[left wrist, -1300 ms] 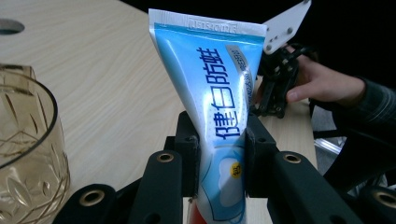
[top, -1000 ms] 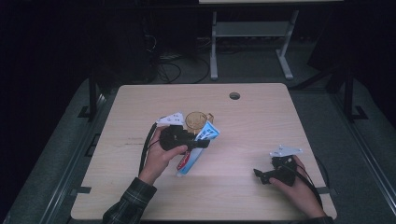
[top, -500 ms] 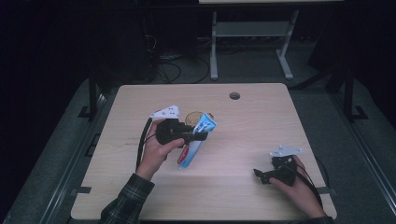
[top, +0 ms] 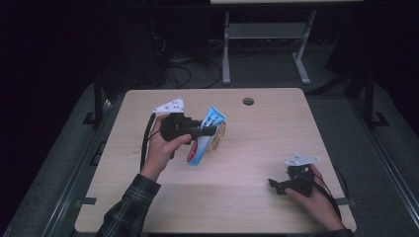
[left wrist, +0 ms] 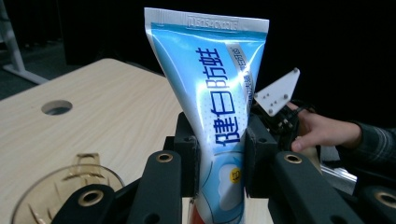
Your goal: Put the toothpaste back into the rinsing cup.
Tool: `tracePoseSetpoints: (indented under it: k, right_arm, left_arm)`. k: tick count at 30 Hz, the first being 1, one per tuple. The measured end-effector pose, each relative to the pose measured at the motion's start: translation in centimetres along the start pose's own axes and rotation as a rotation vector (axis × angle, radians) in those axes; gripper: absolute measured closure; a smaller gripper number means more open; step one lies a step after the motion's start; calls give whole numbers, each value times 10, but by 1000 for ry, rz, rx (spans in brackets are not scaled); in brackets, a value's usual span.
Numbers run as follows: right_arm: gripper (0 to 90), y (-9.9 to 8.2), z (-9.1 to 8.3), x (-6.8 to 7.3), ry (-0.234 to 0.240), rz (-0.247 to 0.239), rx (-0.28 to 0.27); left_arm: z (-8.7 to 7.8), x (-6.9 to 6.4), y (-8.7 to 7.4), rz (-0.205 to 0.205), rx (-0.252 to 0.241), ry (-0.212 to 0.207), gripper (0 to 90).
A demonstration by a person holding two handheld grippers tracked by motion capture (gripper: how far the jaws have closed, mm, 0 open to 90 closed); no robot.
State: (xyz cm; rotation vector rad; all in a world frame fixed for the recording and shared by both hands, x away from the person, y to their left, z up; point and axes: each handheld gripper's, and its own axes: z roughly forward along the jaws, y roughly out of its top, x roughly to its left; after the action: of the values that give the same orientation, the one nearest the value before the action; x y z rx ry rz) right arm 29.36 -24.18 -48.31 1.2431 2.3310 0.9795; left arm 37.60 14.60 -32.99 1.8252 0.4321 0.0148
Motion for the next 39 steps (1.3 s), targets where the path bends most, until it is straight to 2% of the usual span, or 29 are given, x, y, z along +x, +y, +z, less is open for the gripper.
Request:
tracePoseSetpoints:
  k: [17, 30, 39]
  right_arm:
    - [0, 0, 0, 0, 0, 0, 0]
    - [0, 0, 0, 0, 0, 0, -1]
    - [0, 0, 0, 0, -1, -1, -1]
  left_arm:
    - [-9, 25, 23, -8, -44, 32, 711]
    - [-7, 41, 44, 18, -47, 66, 711]
    - [1, 51, 55, 43, -52, 87, 710]
